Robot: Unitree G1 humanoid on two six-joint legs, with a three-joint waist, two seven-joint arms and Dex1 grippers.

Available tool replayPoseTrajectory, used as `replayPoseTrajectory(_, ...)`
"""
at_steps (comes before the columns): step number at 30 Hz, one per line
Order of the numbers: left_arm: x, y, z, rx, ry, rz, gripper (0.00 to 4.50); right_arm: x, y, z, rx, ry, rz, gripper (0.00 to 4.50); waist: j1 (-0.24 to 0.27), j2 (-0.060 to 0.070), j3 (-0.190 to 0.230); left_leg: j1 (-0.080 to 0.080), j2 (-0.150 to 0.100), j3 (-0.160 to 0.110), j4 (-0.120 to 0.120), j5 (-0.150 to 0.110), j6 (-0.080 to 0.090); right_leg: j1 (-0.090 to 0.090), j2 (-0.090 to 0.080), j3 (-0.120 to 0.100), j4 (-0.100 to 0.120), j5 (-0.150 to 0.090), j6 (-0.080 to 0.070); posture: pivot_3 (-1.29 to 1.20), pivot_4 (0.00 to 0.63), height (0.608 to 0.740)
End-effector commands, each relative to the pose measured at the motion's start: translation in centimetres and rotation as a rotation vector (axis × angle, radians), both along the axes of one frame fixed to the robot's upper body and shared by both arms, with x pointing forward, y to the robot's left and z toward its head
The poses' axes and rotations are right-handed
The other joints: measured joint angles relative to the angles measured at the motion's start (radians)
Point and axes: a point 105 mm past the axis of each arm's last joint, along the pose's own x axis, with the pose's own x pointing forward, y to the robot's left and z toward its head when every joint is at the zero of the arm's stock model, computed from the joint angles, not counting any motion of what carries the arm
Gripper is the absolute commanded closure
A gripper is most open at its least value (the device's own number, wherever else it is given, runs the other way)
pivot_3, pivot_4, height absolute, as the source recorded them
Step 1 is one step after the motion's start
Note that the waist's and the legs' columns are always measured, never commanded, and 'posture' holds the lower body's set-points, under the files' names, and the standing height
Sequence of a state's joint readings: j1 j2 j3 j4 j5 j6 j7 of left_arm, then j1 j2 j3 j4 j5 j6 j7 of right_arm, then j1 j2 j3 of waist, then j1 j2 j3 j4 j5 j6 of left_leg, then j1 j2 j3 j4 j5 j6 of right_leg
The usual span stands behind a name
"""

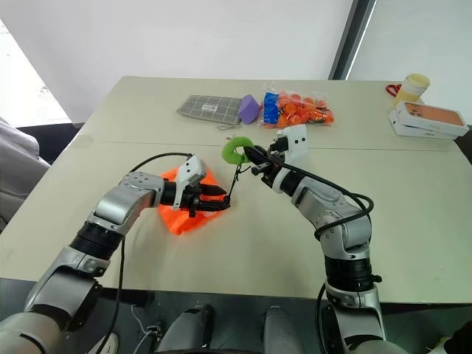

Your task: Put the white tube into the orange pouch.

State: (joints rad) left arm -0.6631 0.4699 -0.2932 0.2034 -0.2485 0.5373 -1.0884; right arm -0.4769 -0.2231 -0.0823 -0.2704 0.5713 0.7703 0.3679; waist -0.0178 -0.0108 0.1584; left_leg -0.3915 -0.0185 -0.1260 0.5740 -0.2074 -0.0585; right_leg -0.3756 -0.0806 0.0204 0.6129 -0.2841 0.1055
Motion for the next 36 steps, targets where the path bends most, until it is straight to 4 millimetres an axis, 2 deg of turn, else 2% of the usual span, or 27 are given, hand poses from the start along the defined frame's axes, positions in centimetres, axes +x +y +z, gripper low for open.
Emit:
replayPoseTrajectory(1,0.0,-0.1,0.4,-0.001,-0.023,-0.011,2.26,-0.3,0.2,1.5,0.008,-0.064,0.010,4.50,0.000,0.000,0.000,0.000,0.000,0.000,0.000,0.000,0.000,0.000,0.000,0.000,0.000,0.000,0.000,0.00,0.150,0.724)
replayPoseTrajectory(4,-0.1,-0.1,0.4,-0.001,-0.017,-0.016,2.26,-0.3,0.2,1.5,0.007,-0.064,0.009,4.50,0.000,0.000,0.000,0.000,0.000,0.000,0.000,0.000,0.000,0.000,0.000,0.000,0.000,0.000,0.000,0.00,0.150,0.724)
replayPoseTrajectory(7,-0.2,-0.1,0.3,0.006,-0.014,-0.023,2.99,-0.3,0.2,1.5,0.006,-0.065,0.008,4.50,0.000,0.000,0.000,0.000,0.000,0.000,0.000,0.000,0.000,0.000,0.000,0.000,0.000,0.000,0.000,0.00,0.150,0.724)
replayPoseTrajectory(9,-0.2,0.1,0.3,0.014,-0.020,-0.024,3.96,-0.3,0.1,1.5,0.006,-0.066,0.007,4.50,0.000,0.000,0.000,0.000,0.000,0.000,0.000,0.000,0.000,0.000,0.000,0.000,0.000,0.000,0.000,0.00,0.150,0.724)
replayPoseTrajectory(10,-0.1,0.2,0.4,0.016,-0.022,-0.022,4.27,-0.3,0.1,1.5,0.005,-0.066,0.006,4.50,0.000,0.000,0.000,0.000,0.000,0.000,0.000,0.000,0.000,0.000,0.000,0.000,0.000,0.000,0.000,0.00,0.150,0.724)
replayPoseTrajectory(11,-0.1,0.2,0.4,0.018,-0.023,-0.022,4.33,-0.3,0.0,1.5,0.005,-0.065,0.005,4.50,0.000,0.000,0.000,0.000,0.000,0.000,0.000,0.000,0.000,0.000,0.000,0.000,0.000,0.000,0.001,0.00,0.150,0.724)
replayPoseTrajectory(16,-0.2,0.8,0.5,0.033,-0.029,-0.023,4.34,-0.1,-0.3,1.2,-0.002,-0.057,-0.011,4.50,-0.001,0.000,0.000,0.000,0.000,0.000,0.000,0.000,0.000,0.000,0.000,0.000,0.001,0.001,0.002,0.00,0.150,0.724)
replayPoseTrajectory(19,-0.7,1.7,0.4,0.052,-0.016,-0.040,4.34,0.5,-1.2,0.8,-0.009,-0.045,-0.064,4.50,-0.002,0.000,0.000,0.000,0.000,0.000,0.000,0.000,0.000,0.000,0.000,0.000,0.001,0.000,0.001,0.00,0.150,0.724)
replayPoseTrajectory(24,-1.7,3.6,0.0,0.104,0.004,-0.057,4.34,2.3,-3.8,-0.5,-0.036,0.000,-0.226,4.50,-0.001,0.000,0.000,0.001,0.000,0.000,0.000,0.000,0.000,0.000,0.000,0.000,0.001,0.000,0.000,0.00,0.150,0.724)
replayPoseTrajectory(32,-3.1,6.4,-0.6,0.194,0.013,-0.060,4.34,4.9,-9.2,-3.7,-0.146,0.087,-0.557,4.50,-0.003,0.001,0.000,0.000,0.000,0.000,0.000,0.000,0.000,0.000,0.000,0.000,0.001,0.000,0.000,0.00,0.150,0.724)
replayPoseTrajectory(36,-3.4,7.1,-1.2,0.235,0.004,-0.061,4.34,5.2,-9.9,-4.2,-0.165,0.094,-0.600,4.50,-0.003,0.001,0.001,0.001,0.000,0.000,0.000,0.000,0.000,0.000,0.000,0.000,0.001,0.000,0.000,0.00,0.150,0.724)
